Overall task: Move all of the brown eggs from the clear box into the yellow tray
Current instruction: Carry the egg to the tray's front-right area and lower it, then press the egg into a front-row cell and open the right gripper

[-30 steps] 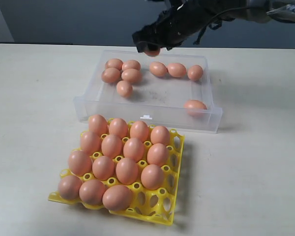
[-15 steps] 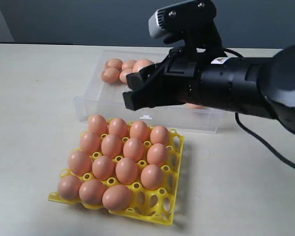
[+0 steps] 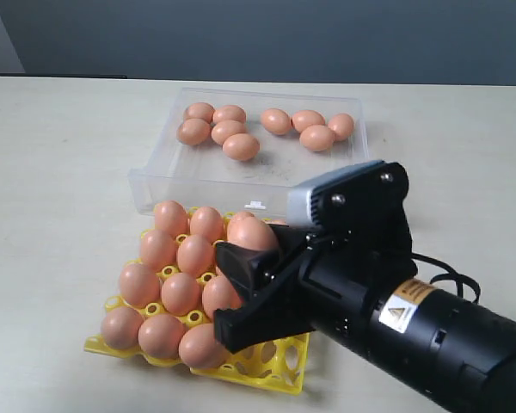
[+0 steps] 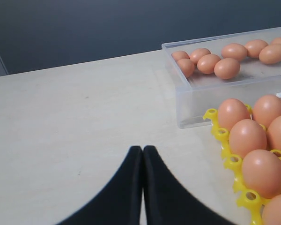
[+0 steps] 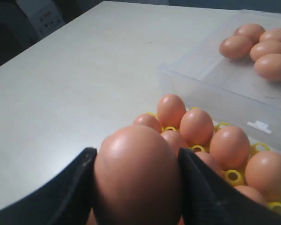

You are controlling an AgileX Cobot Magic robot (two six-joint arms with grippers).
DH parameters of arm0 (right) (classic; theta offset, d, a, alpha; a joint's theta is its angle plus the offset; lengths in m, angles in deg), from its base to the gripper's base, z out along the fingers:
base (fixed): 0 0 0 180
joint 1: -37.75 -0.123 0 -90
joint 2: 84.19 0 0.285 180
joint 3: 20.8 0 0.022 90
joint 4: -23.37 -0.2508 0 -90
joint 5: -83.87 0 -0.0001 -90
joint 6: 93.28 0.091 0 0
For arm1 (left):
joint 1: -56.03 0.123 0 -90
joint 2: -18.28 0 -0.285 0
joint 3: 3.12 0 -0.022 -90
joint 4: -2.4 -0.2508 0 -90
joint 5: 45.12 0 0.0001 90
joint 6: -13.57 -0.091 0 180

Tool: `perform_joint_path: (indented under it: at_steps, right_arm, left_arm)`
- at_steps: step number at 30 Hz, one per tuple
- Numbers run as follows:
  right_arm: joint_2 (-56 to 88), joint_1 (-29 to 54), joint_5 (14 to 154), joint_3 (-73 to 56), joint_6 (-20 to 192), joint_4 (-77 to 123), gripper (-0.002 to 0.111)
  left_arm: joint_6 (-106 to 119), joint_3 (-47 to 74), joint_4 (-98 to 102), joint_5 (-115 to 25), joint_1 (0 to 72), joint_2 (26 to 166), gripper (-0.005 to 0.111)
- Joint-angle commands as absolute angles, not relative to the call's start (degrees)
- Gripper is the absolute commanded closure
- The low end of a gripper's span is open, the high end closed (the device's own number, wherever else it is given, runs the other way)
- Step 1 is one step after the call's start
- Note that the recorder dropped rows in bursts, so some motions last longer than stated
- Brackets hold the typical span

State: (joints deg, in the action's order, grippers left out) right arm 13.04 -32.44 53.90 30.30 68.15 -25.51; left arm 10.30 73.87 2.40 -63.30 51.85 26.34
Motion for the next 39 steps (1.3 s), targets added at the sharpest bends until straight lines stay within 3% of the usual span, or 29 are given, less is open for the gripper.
perform_joint_path:
  at_steps: [1,12,39]
  right_arm:
    - [10.48,-32.67,43.54,35.9,83.55,-10.85,0.108]
    - [-5.63,-32.67,31.16,38.26,100.9,0.36,0.108]
    - [-7.56,-32.67,40.91,38.41,102.34,-1.2,0.108]
  left_arm:
    - [10.33,74.1,2.4,-62.81,51.41,26.06,0.106]
    - [10.33,74.1,2.4,-62.81,51.41,26.06,0.106]
    - [10.33,74.1,2.4,-62.81,51.41,26.06,0.106]
